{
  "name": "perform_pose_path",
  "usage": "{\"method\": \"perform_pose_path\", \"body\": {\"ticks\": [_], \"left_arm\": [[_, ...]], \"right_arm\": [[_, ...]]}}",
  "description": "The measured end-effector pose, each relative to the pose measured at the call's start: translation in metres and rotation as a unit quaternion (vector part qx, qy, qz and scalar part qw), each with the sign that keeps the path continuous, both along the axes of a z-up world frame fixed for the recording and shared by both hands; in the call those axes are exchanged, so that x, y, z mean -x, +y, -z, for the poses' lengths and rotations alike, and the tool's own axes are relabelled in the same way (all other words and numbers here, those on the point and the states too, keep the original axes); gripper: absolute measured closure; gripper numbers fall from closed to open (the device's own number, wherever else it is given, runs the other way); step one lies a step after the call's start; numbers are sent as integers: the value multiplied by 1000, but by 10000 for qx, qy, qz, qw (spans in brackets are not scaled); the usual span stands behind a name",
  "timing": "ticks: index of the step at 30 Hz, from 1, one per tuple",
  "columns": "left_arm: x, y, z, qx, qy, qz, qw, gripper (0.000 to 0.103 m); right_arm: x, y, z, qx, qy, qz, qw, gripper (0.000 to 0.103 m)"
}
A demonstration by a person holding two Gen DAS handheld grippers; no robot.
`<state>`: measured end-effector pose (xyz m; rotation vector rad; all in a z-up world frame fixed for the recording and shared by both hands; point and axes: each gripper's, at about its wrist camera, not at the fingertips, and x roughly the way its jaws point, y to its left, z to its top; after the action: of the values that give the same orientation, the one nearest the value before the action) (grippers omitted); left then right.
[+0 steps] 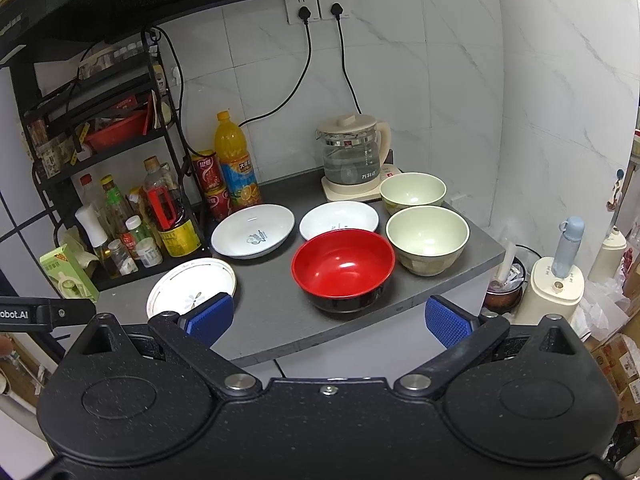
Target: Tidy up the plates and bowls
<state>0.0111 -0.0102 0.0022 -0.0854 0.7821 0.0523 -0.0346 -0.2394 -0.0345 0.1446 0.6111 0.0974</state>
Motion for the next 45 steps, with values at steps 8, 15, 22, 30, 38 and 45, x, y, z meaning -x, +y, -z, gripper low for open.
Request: {"method": "perform_pose_path", "body": {"ticks": [8, 15, 22, 30, 38, 45], "left_arm": [[-31, -17, 4, 88, 129, 97, 9998, 1], [-84, -35, 15, 247, 213, 258, 9991, 1], [-154, -49, 28, 476, 306, 438, 9974, 1], [-239, -67, 46, 680, 390, 893, 9929, 4], [-299, -94, 65, 886, 604, 1379, 9846, 16], [-330, -119, 75, 1050, 799, 1666, 9772, 32]], "right_arm": [[-16, -13, 5, -76, 88, 148, 9998, 0], [-47, -35, 15, -176, 163, 394, 9989, 0], [-93, -54, 26, -142, 300, 722, 9968, 1], [-153, -75, 46, -179, 554, 1107, 9921, 20], [-194, -93, 66, -336, 825, 1604, 9830, 41], [-216, -113, 82, -596, 1166, 1810, 9747, 61]]}}
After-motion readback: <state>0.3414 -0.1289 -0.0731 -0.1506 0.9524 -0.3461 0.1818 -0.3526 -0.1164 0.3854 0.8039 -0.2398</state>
